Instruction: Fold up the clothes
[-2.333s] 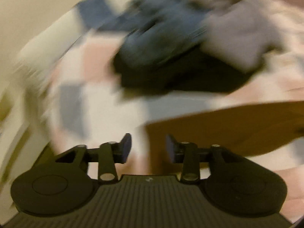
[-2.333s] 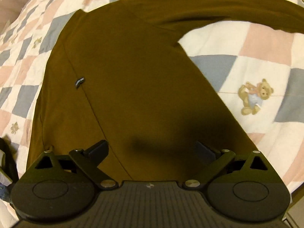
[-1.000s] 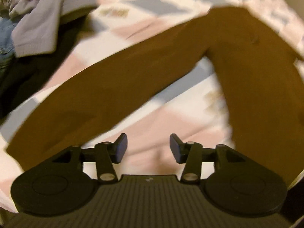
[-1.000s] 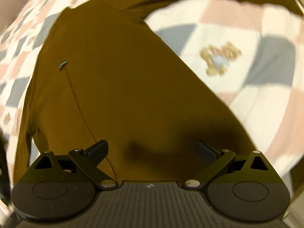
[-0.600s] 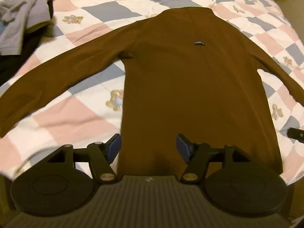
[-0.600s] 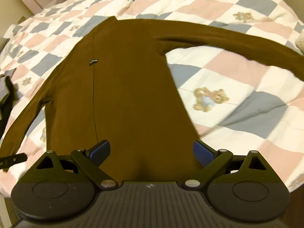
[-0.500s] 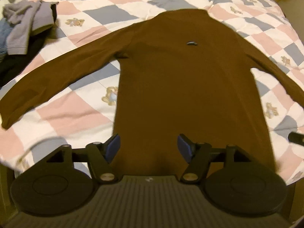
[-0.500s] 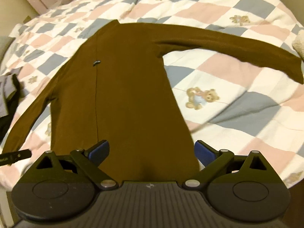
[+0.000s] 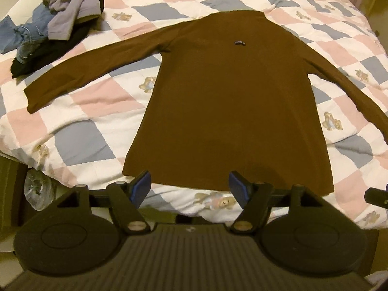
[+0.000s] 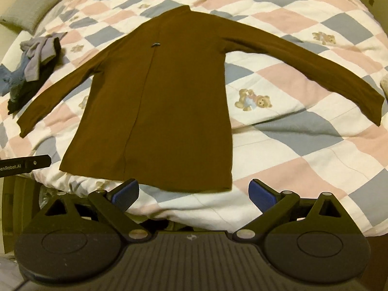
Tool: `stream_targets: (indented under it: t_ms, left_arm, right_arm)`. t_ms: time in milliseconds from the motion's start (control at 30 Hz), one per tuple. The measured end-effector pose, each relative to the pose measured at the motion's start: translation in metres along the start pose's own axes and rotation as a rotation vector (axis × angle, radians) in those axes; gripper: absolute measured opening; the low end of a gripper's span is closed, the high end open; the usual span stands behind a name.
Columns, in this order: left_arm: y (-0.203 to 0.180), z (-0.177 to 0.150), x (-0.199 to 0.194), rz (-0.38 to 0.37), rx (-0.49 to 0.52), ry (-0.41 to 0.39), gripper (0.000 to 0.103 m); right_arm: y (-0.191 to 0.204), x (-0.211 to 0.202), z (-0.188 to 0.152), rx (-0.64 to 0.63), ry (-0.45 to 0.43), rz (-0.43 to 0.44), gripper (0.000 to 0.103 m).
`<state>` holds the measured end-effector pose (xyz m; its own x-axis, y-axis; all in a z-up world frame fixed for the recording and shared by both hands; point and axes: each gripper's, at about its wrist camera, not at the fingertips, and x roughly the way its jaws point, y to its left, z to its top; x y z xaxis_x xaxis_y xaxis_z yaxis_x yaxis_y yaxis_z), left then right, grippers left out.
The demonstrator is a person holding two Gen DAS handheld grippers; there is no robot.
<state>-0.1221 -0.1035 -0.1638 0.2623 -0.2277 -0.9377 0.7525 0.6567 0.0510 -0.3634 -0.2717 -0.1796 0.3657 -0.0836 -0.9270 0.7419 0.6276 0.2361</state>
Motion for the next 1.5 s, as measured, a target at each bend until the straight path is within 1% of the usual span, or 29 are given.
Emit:
stream_targets:
  t_ms: [167,300,467,767,1000,1167,1333,1433,1500]
  left_arm:
    - [-0.007,-0.002,-0.019,0.017,0.014,-0.049,0.07]
    - [-0.009,-0.001,-0.031,0.021,0.01,-0.082,0.07]
    - [-0.012,0.003,-0.038,0.025,0.013,-0.105,0.07]
    - [-0.017,0.008,-0.041,0.029,0.023,-0.117,0.073]
    - [-0.017,0.013,-0.032,0.022,0.024,-0.096,0.073]
    - [-0.002,0.03,-0.02,0.007,0.005,-0.088,0.074]
    - [0.021,0.056,0.003,-0.011,-0.004,-0.062,0.075]
    - [0.036,0.076,0.013,-0.022,0.016,-0.058,0.075]
    - [0.047,0.088,0.019,-0.024,0.028,-0.056,0.077]
  right_arm:
    - [-0.002,-0.009,0.0,-0.001,-0.022,0.014,0.1]
    - [0.0,-0.014,0.002,-0.019,-0.038,0.024,0.1]
    - [-0.003,-0.017,0.007,-0.013,-0.052,0.03,0.1]
    - [-0.007,-0.015,0.013,-0.012,-0.051,0.04,0.1]
    - [-0.014,-0.007,0.022,0.026,-0.029,0.042,0.1]
    - [-0.008,0.004,0.036,0.048,-0.02,0.033,0.1]
    - [0.005,0.021,0.058,0.081,-0.005,0.01,0.1]
    - [0.017,0.032,0.073,0.096,0.004,-0.006,0.1]
    - [0.029,0.039,0.084,0.106,0.01,-0.012,0.1]
